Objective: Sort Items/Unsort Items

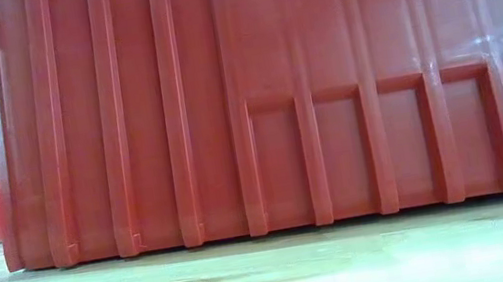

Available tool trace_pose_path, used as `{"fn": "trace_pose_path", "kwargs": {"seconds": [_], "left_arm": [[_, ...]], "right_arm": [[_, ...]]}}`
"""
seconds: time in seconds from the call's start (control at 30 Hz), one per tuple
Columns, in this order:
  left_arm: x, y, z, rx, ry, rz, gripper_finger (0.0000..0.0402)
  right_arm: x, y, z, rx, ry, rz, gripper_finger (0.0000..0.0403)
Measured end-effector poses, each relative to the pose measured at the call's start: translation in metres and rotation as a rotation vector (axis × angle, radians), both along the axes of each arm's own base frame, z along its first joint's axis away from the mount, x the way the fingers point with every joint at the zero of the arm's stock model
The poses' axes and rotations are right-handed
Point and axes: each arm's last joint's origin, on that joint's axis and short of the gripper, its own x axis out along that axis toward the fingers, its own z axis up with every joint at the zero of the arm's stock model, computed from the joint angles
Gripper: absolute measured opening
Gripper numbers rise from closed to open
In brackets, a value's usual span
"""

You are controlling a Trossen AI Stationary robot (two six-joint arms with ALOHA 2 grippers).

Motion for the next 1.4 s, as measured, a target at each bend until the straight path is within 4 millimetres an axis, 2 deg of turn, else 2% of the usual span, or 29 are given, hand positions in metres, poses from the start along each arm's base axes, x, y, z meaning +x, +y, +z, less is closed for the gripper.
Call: {"fn": "trace_pose_path", "kwargs": {"seconds": [0.27,0.43,0.53,0.63,0.8,0.93,1.03,1.2,1.4], "left_arm": [[0.0,0.006,0.004,0.053,-0.029,0.144,0.0018],[0.002,0.005,0.005,-0.127,-0.096,0.307,0.005],[0.003,0.003,0.005,-0.242,-0.119,0.302,0.0077],[0.003,0.002,0.006,-0.337,-0.142,0.33,0.0111],[0.003,0.0,0.009,-0.503,-0.189,0.48,0.0181],[-0.006,-0.003,0.022,-0.58,-0.246,0.539,0.0231],[-0.016,-0.006,0.038,-0.69,-0.317,0.59,0.0253],[-0.042,0.0,0.065,-0.974,-0.424,0.704,0.0257],[-0.058,0.025,0.073,-1.25,-0.51,0.899,0.0255]], "right_arm": [[0.001,-0.002,-0.004,-0.04,-0.045,-0.077,0.0],[0.001,-0.002,-0.003,-0.041,-0.051,-0.082,0.0],[0.001,-0.002,-0.003,-0.031,-0.051,-0.08,0.0001],[0.001,0.0,-0.003,-0.019,-0.051,-0.073,0.0001],[-0.001,0.003,-0.004,-0.014,-0.048,-0.065,0.0002],[-0.003,0.002,-0.004,-0.029,-0.026,-0.061,0.0002],[-0.005,0.001,-0.005,-0.038,-0.012,-0.067,0.0002],[-0.008,-0.002,-0.006,-0.065,0.02,-0.08,0.0002],[0.002,-0.004,-0.013,-0.11,0.1,-0.048,0.0002]]}}
